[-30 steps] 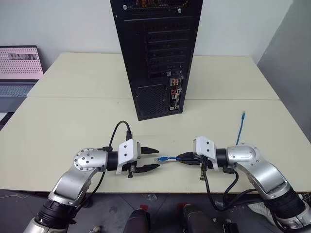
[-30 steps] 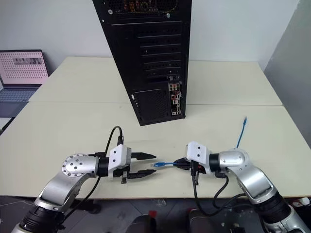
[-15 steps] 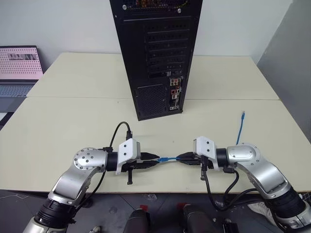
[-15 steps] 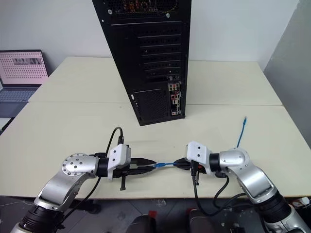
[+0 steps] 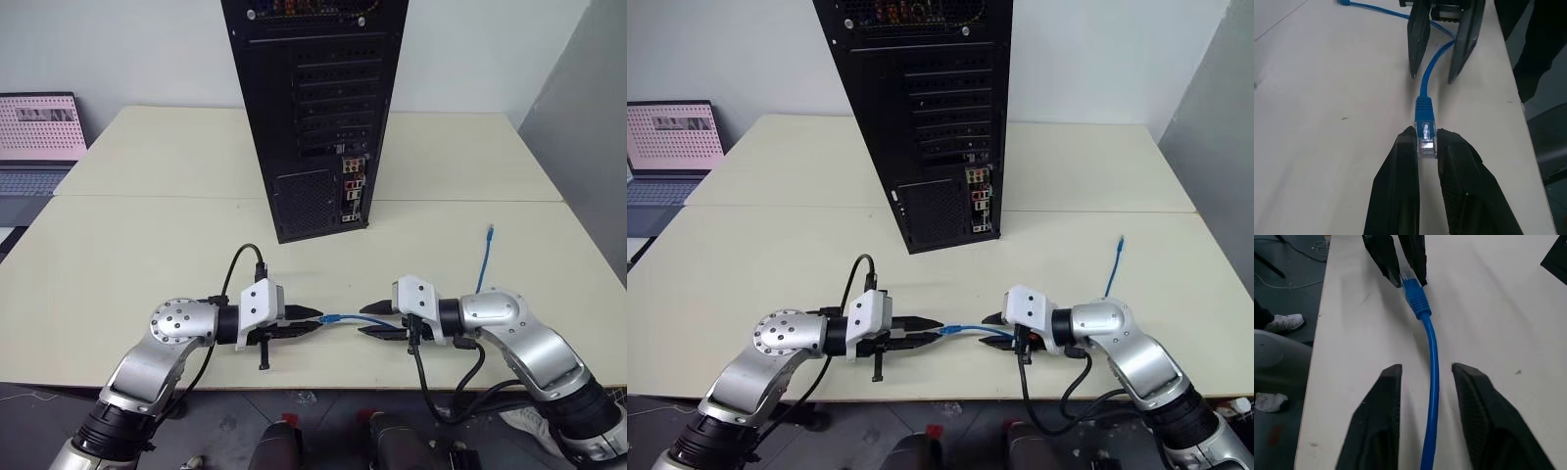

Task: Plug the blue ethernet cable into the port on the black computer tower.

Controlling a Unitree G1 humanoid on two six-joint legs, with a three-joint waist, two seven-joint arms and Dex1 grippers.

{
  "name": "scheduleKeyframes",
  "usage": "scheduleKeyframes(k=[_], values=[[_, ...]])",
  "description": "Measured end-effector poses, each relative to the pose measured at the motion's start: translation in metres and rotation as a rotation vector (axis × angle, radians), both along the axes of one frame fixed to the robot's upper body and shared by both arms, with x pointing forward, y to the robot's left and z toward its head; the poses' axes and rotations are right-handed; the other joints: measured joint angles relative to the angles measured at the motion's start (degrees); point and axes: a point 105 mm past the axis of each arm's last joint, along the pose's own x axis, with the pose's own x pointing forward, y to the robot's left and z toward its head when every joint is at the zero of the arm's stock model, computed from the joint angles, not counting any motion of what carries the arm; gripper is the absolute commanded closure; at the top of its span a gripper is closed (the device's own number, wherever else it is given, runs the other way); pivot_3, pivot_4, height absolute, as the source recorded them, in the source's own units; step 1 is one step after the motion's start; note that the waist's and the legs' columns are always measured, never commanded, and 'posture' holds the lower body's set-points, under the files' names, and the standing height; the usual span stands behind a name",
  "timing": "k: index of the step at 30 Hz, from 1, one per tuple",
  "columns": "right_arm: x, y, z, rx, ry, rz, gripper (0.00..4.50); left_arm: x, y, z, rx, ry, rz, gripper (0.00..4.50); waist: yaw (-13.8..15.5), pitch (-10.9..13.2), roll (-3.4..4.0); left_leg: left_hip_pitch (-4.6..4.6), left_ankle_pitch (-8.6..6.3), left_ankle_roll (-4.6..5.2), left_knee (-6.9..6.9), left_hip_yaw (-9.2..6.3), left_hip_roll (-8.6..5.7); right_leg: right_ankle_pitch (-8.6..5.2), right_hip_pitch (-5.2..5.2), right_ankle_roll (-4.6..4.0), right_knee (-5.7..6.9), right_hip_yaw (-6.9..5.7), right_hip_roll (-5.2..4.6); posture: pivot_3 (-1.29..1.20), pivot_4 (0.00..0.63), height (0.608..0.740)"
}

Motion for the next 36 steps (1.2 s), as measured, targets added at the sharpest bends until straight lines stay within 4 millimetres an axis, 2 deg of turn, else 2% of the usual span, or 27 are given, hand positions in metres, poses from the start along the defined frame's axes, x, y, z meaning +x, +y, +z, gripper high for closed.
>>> scheduleKeyframes(k=[3,6,7,11,14,17,25,32,33,36], values=[[0.001,-0.012,0.008,0.005,0.028,-0.018,1.61,0.0,-0.001,0.003,0.016,-0.085,-0.02,4.22,0.1,0.0,0.0,0.0,0.0,0.0,0.0,0.0,0.0,0.05,0.0,-0.08,0.0,0.0,-0.02,0.0,0.15,0.74],[0.001,-0.02,0.023,0.068,0.082,-0.056,0.82,0.002,-0.001,0.005,0.046,-0.211,-0.038,4.22,0.0,0.0,0.0,0.01,0.0,0.0,-0.01,0.0,0.01,0.09,0.0,-0.16,-0.01,0.04,-0.01,0.0,0.15,0.74],[0.001,-0.019,0.027,0.103,0.115,-0.067,0.8,0.003,-0.001,0.005,0.055,-0.265,-0.043,4.22,0.0,0.0,0.0,0.01,0.0,0.0,-0.01,0.0,0.02,0.09,0.0,-0.16,-0.01,0.05,-0.01,0.0,0.15,0.74],[-0.003,-0.008,0.041,0.236,0.239,-0.078,0.8,0.006,-0.002,0.01,0.099,-0.554,-0.105,4.22,0.0,0.0,0.0,0.0,0.0,0.0,-0.01,0.0,0.01,0.11,0.0,-0.18,-0.01,0.06,-0.02,0.0,0.15,0.74],[0.001,0.001,0.049,0.302,0.283,-0.108,0.8,0.004,-0.004,0.013,0.134,-0.798,-0.177,4.22,0.1,0.0,0.0,-0.02,0.0,0.0,0.0,0.01,0.01,0.11,0.0,-0.18,-0.01,0.06,-0.07,0.0,0.15,0.74],[0.005,0.008,0.051,0.329,0.311,-0.136,0.8,0.002,-0.006,0.016,0.118,-0.93,-0.21,4.22,0.1,0.0,0.0,-0.06,0.0,0.0,0.0,0.01,0.03,0.12,0.0,-0.17,-0.01,0.03,-0.1,0.0,0.15,0.74],[0.005,0.019,0.049,0.357,0.385,-0.143,0.8,0.003,-0.008,0.026,0.079,-1.065,-0.202,4.22,0.1,0.0,0.0,-0.07,0.0,0.0,-0.01,0.02,0.04,0.12,0.0,-0.16,0.0,-0.04,-0.11,0.0,0.15,0.74],[0.005,0.028,0.042,0.354,0.42,-0.133,0.8,0.008,-0.007,0.026,0.082,-1.089,-0.173,4.22,0.0,0.0,0.01,-0.08,0.0,0.0,-0.01,0.01,0.05,0.12,0.0,-0.16,0.01,-0.2,-0.11,0.0,0.15,0.74],[0.005,0.028,0.042,0.356,0.423,-0.135,1.17,0.008,-0.007,0.027,0.081,-1.091,-0.17,4.22,0.0,0.0,0.01,-0.09,0.0,0.0,0.0,0.01,0.05,0.12,0.0,-0.16,0.01,-0.23,-0.11,0.0,0.15,0.74],[0.006,0.031,0.043,0.367,0.424,-0.136,1.72,0.009,-0.007,0.027,0.075,-1.099,-0.161,4.22,0.0,0.0,0.01,-0.08,0.0,0.0,-0.01,0.0,0.05,0.12,0.0,-0.16,0.01,-0.31,-0.11,0.0,0.15,0.74]])
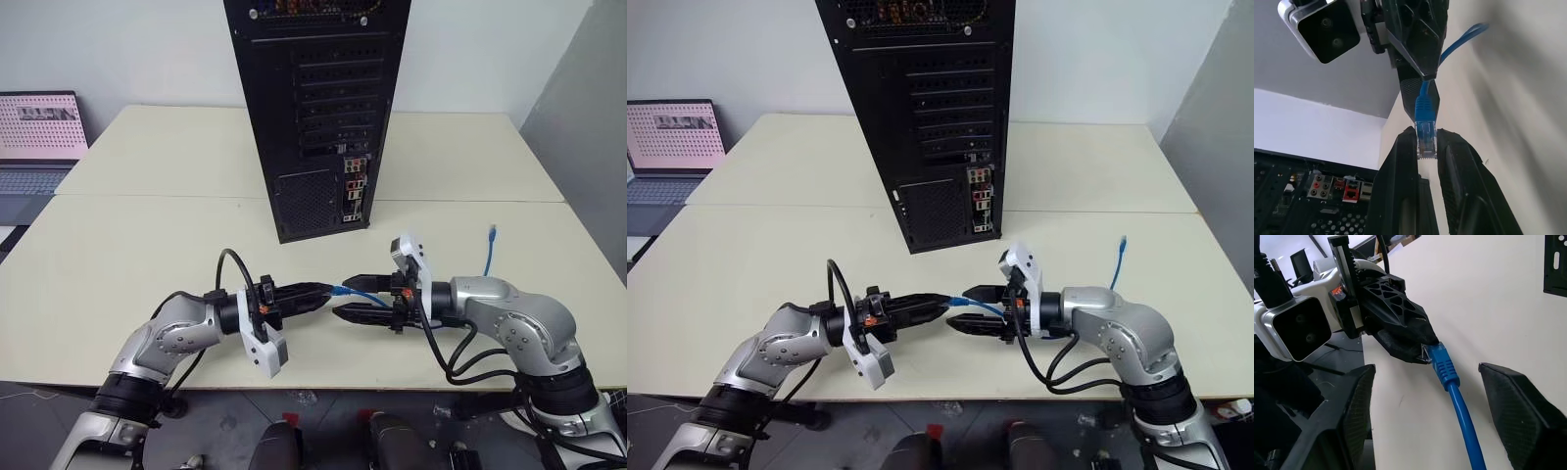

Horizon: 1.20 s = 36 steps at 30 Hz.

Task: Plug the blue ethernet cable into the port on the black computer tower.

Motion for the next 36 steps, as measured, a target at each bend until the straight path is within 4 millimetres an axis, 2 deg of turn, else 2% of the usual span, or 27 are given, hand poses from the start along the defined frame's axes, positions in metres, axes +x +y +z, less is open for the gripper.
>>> scheduleKeyframes(k=[8,13,21,23,31,36], values=[[0.004,0.001,0.002,0.001,-0.004,-0.013,3.57,0.0,-0.002,0.0,-0.007,-0.005,0.0,4.22,0.0,0.0,0.0,-0.03,0.0,0.0,0.0,-0.03,0.0,0.0,0.0,0.0,0.0,-0.09,-0.01,0.0,0.15,0.74],[0.005,0.0,0.001,0.001,-0.002,-0.017,4.49,0.0,-0.001,0.001,-0.003,-0.013,0.004,4.22,0.0,0.0,0.0,-0.04,0.0,0.0,0.0,-0.05,0.03,0.0,0.0,0.0,0.0,-0.13,-0.01,0.0,0.15,0.74],[0.006,0.0,0.0,-0.001,0.004,-0.017,4.5,0.0,-0.001,-0.002,-0.011,0.012,0.017,4.22,0.0,0.0,0.0,-0.06,0.0,0.0,0.0,-0.09,0.03,0.0,0.0,0.0,0.0,-0.19,-0.03,0.0,0.15,0.74],[0.006,0.001,-0.001,-0.001,0.005,-0.014,4.5,-0.001,0.0,-0.003,-0.036,0.048,0.031,3.51,0.0,0.0,0.01,-0.07,0.0,0.0,0.0,-0.12,0.05,0.0,0.0,-0.01,0.0,-0.24,-0.03,0.0,0.15,0.74],[0.01,-0.01,0.001,-0.047,-0.046,-0.073,4.5,0.015,0.024,-0.026,-0.14,0.391,0.279,1.87,0.0,0.0,0.01,-0.17,0.0,0.0,0.0,-0.28,0.09,0.0,-0.01,0.0,-0.01,-0.46,-0.08,0.0,0.15,0.74],[0.023,-0.021,0.007,-0.086,-0.209,-0.247,4.5,0.027,0.021,-0.01,-0.398,0.594,0.403,0.91,0.1,0.0,0.0,-0.28,0.0,0.0,0.08,-0.42,0.04,-0.08,-0.01,0.13,0.0,-0.59,-0.14,0.0,0.15,0.74]])
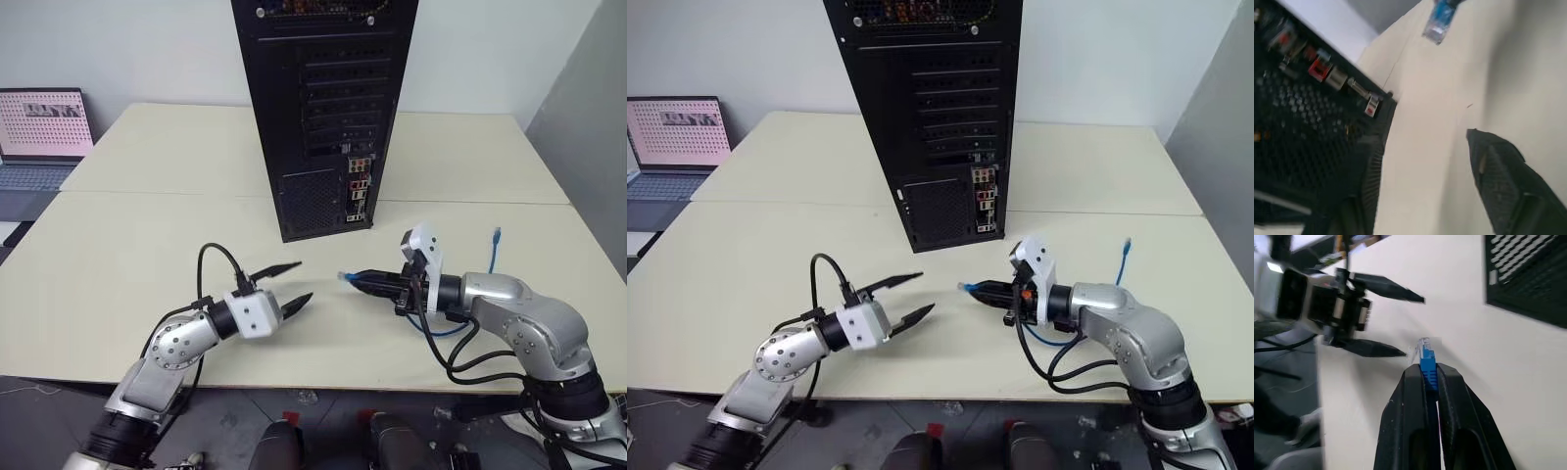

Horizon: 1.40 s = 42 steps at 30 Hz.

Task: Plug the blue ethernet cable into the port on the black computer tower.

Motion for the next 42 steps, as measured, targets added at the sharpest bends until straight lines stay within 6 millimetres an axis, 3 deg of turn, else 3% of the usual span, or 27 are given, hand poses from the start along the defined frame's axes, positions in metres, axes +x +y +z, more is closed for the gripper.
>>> scheduleKeyframes(k=[2,8,12,18,23,42], values=[[0.006,-0.003,0.004,-0.013,-0.071,-0.076,4.5,0.005,-0.003,0.009,-0.076,0.057,0.049,0.5,0.0,0.0,-0.01,0.01,0.0,0.0,0.0,-0.01,-0.06,0.0,0.0,0.01,0.01,0.0,0.02,0.0,0.15,0.74],[0.029,-0.001,0.014,0.013,-0.227,-0.387,4.5,0.023,-0.004,0.041,-0.229,0.104,0.182,0.49,-0.2,0.0,0.01,0.04,0.01,-0.02,-0.04,-0.05,-0.06,0.07,-0.01,-0.12,0.02,0.0,0.15,0.0,0.15,0.74],[0.04,0.011,0.014,0.062,-0.256,-0.524,4.5,0.031,0.004,0.044,-0.264,0.132,0.258,0.49,-0.1,0.0,0.01,0.03,0.02,-0.04,-0.05,-0.06,-0.06,0.07,-0.04,-0.13,0.03,0.0,0.17,0.0,0.15,0.74],[0.063,0.024,0.02,0.102,-0.286,-0.664,4.5,0.033,0.003,0.05,-0.268,0.129,0.234,0.49,-0.1,0.0,0.01,0.0,0.02,-0.05,-0.04,-0.03,-0.07,0.08,-0.06,-0.15,0.01,0.01,0.1,0.0,0.15,0.74],[0.074,0.03,0.027,0.152,-0.299,-0.717,4.5,0.034,0.002,0.06,-0.334,0.159,0.182,0.49,-0.1,0.0,0.01,-0.03,0.02,-0.05,-0.04,-0.03,-0.06,0.08,-0.08,-0.15,0.01,0.01,0.06,0.0,0.15,0.74],[0.087,0.039,0.025,0.182,-0.312,-0.741,4.5,0.034,0.003,0.056,-0.351,0.217,0.15,0.49,-0.1,0.0,0.02,-0.03,0.02,-0.05,-0.05,-0.03,-0.06,0.09,-0.09,-0.16,0.02,0.01,0.05,0.0,0.15,0.74]])
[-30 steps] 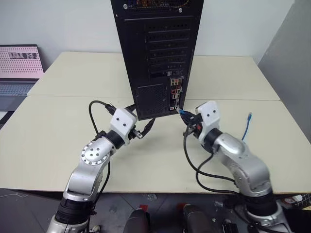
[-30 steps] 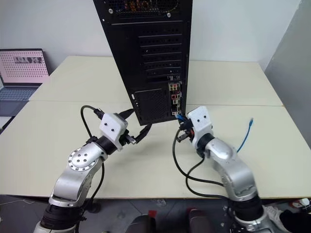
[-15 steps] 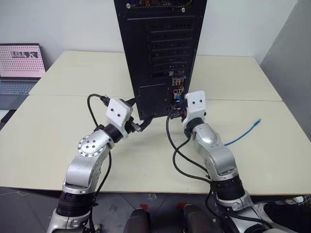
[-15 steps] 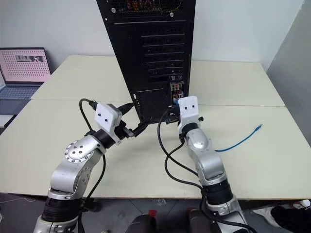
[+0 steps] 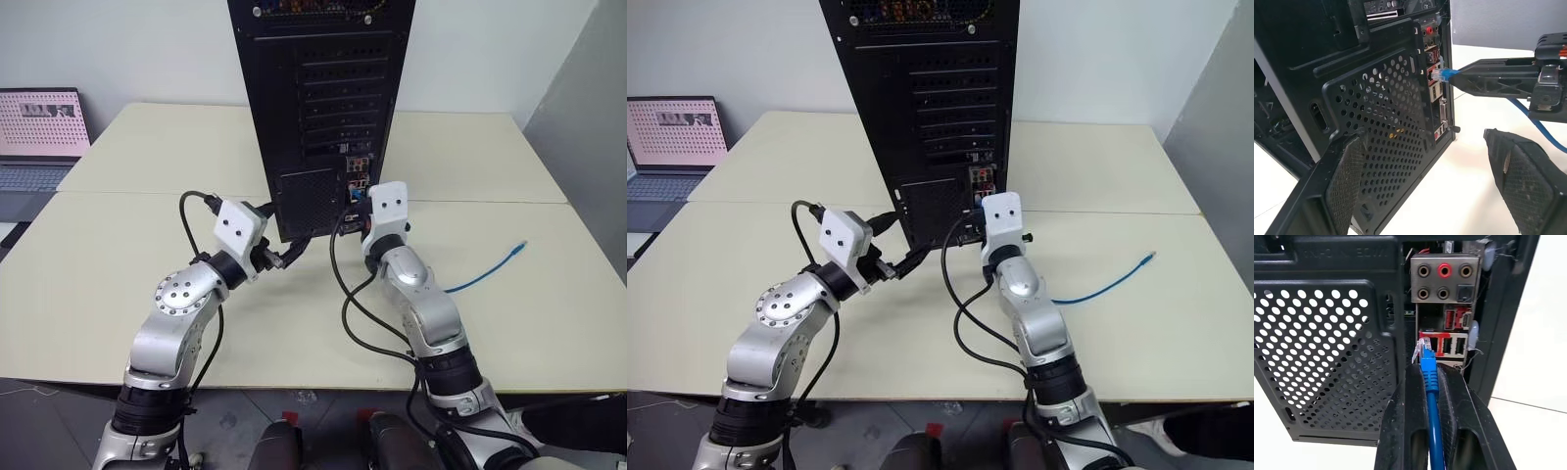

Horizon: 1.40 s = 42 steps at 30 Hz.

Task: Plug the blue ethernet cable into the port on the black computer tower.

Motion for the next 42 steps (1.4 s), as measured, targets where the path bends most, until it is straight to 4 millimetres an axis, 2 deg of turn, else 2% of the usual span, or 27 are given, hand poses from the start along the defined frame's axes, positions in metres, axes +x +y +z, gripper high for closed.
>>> scheduleKeyframes(k=[15,23,42], values=[[0.0045,0.0011,0.0006,0.008,0.008,-0.013,4.5,0.0042,0.005,0.0031,0.018,-0.015,0.003,0.49,0.0,0.0,0.0,0.0,0.0,0.0,0.0,-0.01,0.01,0.0,-0.01,0.0,0.01,0.0,0.0,0.0,0.15,0.74],[-0.002,-0.0003,0.0056,0.0,0.006,0.009,4.5,0.0041,0.005,0.0031,0.018,-0.016,0.003,0.49,0.0,0.0,0.0,-0.05,0.0,0.0,-0.01,-0.02,0.01,0.0,-0.05,0.0,0.0,-0.01,-0.01,0.0,0.15,0.74],[0.0012,-0.0038,-0.0013,-0.014,0.022,-0.035,4.5,0.0042,0.0051,0.0031,0.02,-0.016,0.004,0.49,0.0,0.0,0.01,-0.06,0.0,0.0,-0.02,0.0,0.01,0.0,-0.07,0.0,-0.01,0.0,-0.01,0.0,0.15,0.74]])
